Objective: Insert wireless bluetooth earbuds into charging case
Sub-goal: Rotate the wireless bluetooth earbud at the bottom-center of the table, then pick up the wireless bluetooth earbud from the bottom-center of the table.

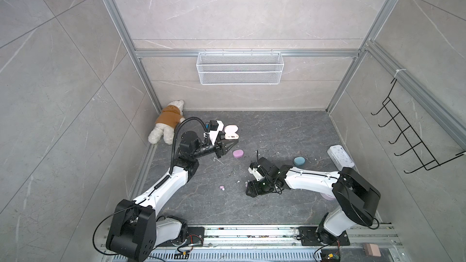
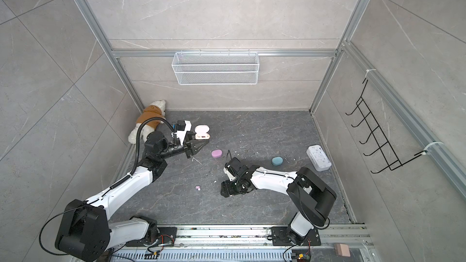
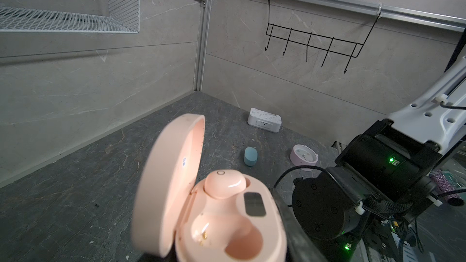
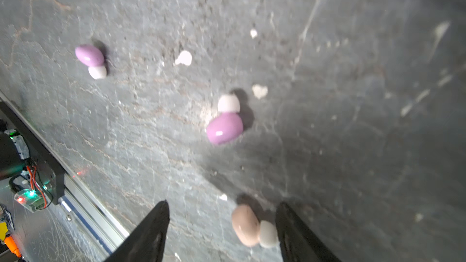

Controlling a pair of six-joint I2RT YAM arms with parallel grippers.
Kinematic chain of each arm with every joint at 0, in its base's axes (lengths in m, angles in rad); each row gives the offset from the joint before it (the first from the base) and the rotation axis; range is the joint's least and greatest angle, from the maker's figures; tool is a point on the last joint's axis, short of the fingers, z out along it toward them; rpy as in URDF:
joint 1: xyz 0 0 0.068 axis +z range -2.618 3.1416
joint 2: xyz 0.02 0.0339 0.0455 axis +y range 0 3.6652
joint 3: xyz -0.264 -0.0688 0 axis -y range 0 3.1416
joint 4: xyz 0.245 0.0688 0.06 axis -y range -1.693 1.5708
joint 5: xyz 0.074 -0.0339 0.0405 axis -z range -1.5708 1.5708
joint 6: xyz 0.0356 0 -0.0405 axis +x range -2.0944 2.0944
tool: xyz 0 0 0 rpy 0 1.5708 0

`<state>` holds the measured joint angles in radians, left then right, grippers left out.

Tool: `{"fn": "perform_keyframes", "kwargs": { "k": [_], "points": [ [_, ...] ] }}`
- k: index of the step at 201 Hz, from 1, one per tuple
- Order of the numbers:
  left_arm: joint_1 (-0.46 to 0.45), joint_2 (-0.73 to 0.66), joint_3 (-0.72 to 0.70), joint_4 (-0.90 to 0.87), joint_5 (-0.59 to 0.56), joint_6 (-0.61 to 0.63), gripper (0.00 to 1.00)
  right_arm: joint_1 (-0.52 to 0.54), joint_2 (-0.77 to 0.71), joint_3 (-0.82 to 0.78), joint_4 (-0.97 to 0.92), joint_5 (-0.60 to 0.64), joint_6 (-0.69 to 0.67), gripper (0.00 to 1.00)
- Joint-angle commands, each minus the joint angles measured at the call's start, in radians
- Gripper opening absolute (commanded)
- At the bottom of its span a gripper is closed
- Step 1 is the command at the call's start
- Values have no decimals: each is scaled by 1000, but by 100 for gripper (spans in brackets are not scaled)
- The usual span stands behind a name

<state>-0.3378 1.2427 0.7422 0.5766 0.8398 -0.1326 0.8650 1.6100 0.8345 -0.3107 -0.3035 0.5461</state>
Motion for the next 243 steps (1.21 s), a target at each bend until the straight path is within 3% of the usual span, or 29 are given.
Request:
{"fn": "perform_keyframes", "kwargs": {
  "k": [1,38,85,140,170,243],
  "points": [
    [-3,-8,8,45,18,-9,23,17,-34,-26,-30,5,33,69],
    [-3,-3,9,48,18,-11,23,25,-17,-14,-33,9,56,69],
    [-3,-9,9,43,19,-8,23,25,-37,30,-160,189,170,69],
    [-2,-15,8,45,19,-8,23,100,0,126,-207,314,319,51],
    [-6,-25,2,42,19,-6,23,110,27,139,-240,340,328,44],
    [-10,-27,1,41,17,-5,23,110,77,145,-237,293,291,41]
  ]
}}
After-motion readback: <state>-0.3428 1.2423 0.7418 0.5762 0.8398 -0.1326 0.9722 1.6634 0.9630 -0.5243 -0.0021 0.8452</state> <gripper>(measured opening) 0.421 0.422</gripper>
